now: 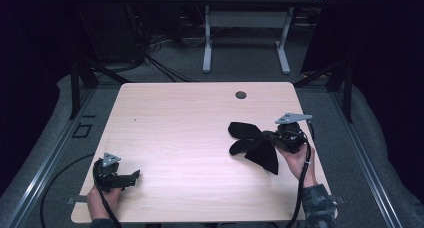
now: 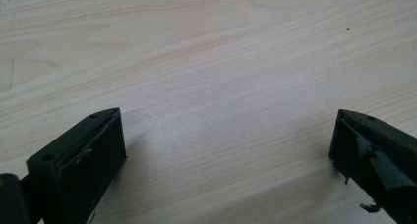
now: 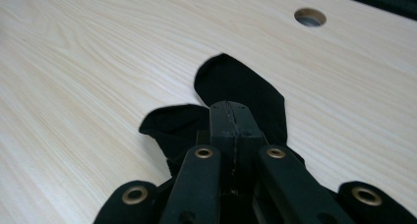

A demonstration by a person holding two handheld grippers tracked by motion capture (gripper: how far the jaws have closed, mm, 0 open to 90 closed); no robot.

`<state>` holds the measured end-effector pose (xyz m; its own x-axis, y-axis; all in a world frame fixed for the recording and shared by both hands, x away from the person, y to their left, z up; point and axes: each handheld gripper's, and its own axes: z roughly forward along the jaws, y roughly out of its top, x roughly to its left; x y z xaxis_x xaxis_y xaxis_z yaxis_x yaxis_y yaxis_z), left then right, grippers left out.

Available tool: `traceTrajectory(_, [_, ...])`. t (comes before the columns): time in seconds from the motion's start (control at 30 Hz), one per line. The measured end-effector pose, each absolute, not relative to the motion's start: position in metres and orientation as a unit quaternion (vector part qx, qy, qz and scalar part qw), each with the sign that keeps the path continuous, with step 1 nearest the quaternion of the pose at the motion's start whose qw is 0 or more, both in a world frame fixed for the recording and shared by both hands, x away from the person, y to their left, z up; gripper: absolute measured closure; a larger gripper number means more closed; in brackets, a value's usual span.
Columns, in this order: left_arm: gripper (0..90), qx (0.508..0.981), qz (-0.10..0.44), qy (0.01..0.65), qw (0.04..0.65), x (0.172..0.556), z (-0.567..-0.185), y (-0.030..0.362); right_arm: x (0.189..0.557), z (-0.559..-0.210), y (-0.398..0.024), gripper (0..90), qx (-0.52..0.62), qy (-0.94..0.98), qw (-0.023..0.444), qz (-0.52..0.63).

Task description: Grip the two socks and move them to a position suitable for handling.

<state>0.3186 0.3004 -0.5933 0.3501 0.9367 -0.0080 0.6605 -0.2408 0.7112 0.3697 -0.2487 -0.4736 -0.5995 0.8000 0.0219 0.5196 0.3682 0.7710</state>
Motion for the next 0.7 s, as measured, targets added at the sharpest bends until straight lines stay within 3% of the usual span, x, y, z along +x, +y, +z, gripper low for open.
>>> traceTrajectory(0.27, [0.2,0.757,0.217,0.527,0.319,0.319,-0.593,0.300,0.360,-0.451,-0.235,90.0,0.380,0.812,0.191,0.400])
traceTrajectory(0.5, [0.2,0.756,0.216,0.528,0.320,0.319,-0.593,0.300,0.365,-0.460,-0.235,89.6,0.383,0.822,0.180,0.381])
traceTrajectory(0.53, [0.2,0.756,0.216,0.528,0.320,0.319,-0.593,0.300,0.370,-0.474,-0.239,75.3,0.402,0.820,0.165,0.373])
traceTrajectory(0.7, [0.2,0.757,0.216,0.528,0.319,0.319,-0.593,0.300,0.381,-0.503,-0.250,64.9,0.432,0.823,0.133,0.344])
